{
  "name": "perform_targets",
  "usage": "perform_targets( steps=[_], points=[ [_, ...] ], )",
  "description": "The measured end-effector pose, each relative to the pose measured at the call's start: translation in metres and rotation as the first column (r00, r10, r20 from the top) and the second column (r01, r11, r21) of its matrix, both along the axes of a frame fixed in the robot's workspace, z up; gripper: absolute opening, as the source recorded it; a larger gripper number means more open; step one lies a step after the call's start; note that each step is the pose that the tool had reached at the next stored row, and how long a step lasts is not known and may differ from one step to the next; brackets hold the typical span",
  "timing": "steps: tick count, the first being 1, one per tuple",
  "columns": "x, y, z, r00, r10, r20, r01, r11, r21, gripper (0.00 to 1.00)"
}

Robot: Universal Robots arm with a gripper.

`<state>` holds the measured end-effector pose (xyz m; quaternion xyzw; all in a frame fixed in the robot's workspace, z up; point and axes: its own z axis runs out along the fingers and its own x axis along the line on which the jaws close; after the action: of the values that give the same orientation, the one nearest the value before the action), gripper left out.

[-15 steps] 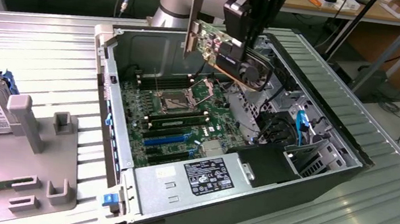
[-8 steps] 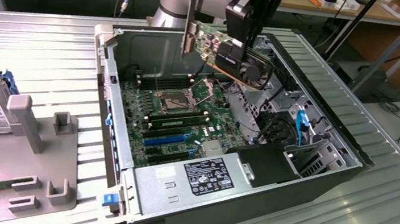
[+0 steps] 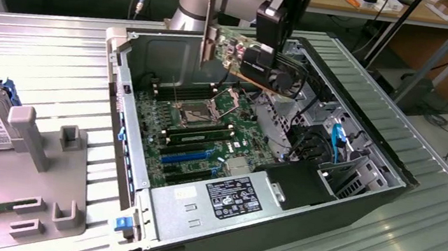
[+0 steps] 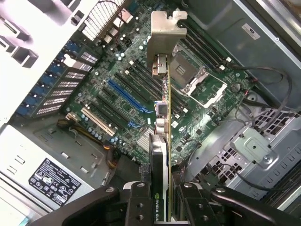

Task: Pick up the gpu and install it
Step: 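Insert the gpu into the slot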

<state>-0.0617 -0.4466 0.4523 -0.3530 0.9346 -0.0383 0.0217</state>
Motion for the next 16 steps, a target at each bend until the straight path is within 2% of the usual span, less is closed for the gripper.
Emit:
perform_targets(
  steps=[7, 11, 16],
  points=[
    [-0.0006, 0.0, 0.0, 0.9961, 0.088, 0.0, -0.088, 0.9961, 0.0, 0.27],
    [-0.0011, 0.0, 0.0, 0.99, 0.141, 0.0, -0.141, 0.99, 0.0, 0.27],
    [-0.0017, 0.0, 0.0, 0.979, 0.204, 0.0, -0.204, 0.979, 0.0, 0.27]
  ],
)
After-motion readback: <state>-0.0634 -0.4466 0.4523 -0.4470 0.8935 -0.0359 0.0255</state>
